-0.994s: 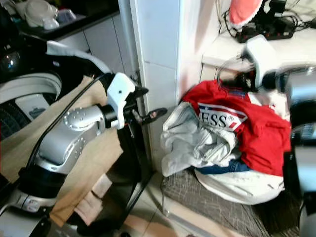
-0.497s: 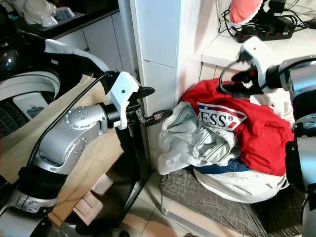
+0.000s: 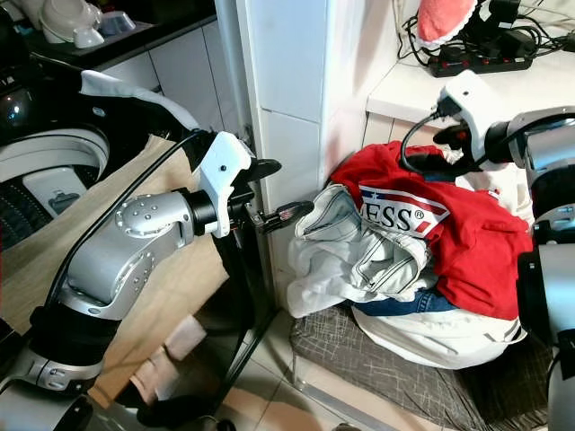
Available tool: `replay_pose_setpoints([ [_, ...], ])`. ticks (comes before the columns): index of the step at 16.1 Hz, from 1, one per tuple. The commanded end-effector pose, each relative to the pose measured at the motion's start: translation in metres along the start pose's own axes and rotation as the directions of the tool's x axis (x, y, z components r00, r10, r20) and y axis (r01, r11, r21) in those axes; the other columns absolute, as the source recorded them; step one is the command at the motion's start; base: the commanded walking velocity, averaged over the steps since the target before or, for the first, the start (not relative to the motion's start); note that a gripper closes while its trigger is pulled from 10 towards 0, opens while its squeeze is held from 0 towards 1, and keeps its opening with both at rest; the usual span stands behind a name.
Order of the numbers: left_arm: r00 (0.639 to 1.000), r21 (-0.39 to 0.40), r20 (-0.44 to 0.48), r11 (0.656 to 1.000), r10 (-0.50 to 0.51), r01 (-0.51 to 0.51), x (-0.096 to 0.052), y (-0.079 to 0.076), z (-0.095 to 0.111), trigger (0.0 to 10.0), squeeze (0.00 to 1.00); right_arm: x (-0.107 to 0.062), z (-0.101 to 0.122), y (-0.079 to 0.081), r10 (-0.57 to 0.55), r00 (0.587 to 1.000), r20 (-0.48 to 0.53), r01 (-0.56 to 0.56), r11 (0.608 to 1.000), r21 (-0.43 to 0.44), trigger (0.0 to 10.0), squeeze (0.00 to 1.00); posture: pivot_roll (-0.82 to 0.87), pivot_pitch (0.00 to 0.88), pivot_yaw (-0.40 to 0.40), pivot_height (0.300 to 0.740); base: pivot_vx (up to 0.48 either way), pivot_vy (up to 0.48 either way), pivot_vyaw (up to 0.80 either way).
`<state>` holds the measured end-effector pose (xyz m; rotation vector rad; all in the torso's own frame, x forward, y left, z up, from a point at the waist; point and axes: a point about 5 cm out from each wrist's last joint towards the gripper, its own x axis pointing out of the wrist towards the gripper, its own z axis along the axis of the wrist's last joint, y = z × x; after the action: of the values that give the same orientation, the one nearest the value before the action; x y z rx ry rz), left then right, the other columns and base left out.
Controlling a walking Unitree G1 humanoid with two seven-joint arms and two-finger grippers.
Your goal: Clothes washing
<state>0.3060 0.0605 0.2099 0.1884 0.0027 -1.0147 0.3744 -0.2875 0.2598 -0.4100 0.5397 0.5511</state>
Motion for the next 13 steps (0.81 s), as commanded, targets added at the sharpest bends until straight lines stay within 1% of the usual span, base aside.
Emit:
replay_pose_setpoints([
  [1,1.000,0.005,-0.003,1.000,-0.004,0.004,-0.0019,-0.0017,0.0017,10.0,0.00,-0.0002,0.0076,0.0001,-0.002,1.000,0.027,0.003,1.000,-0.021,10.0,1.00,-0.08,0.039,0.079,0.740,0.000,0.000,0.00],
  [5,1.000,0.006,-0.012,1.000,-0.007,0.007,-0.0019,-0.0028,-0.0004,10.0,0.00,0.0006,0.0076,-0.0003,-0.012,0.999,0.031,0.013,1.000,-0.024,10.0,1.00,-0.08,0.042,0.083,0.740,0.000,0.000,0.00],
  [9,1.000,0.004,-0.015,1.000,-0.008,0.008,-0.0025,-0.0048,-0.0013,10.0,0.00,0.0017,0.0000,-0.0009,-0.021,1.000,0.011,0.022,0.999,-0.026,10.0,1.00,-0.08,0.043,0.079,0.740,0.000,0.000,0.00],
  [13,1.000,0.001,-0.019,1.000,-0.003,0.003,-0.0029,-0.0040,-0.0026,10.0,0.00,0.0043,-0.0002,0.0004,-0.022,1.000,0.016,0.022,0.999,-0.029,10.0,1.00,-0.08,0.040,0.079,0.740,0.000,0.000,0.00],
])
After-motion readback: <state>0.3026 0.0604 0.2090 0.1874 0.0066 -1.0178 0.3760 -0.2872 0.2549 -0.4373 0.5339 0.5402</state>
